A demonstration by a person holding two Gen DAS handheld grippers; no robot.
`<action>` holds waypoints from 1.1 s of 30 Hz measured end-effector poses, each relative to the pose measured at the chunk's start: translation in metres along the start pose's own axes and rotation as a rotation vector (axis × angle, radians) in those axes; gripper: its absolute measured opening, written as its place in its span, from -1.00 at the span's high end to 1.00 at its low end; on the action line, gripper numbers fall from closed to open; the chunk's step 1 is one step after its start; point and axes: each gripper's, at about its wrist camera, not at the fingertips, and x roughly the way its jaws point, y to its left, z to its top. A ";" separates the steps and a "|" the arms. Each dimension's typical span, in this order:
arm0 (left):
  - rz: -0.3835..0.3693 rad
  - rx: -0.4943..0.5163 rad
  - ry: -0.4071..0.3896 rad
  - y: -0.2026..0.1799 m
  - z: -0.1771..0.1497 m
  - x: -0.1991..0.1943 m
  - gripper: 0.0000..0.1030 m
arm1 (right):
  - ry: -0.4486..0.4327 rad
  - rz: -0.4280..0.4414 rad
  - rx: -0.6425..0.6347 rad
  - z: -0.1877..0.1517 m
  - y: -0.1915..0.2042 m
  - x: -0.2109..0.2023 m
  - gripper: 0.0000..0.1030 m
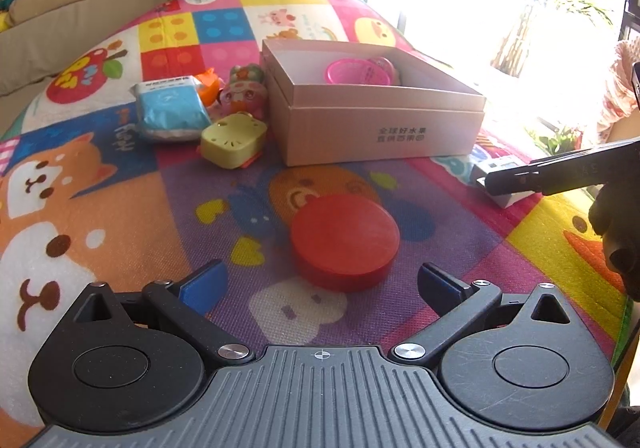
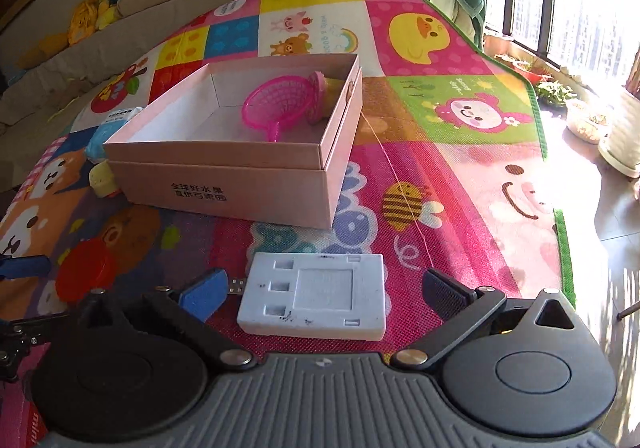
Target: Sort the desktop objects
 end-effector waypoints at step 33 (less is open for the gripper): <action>0.123 0.104 0.007 -0.029 0.024 0.026 -0.62 | -0.057 0.002 -0.197 -0.052 0.060 -0.034 -0.77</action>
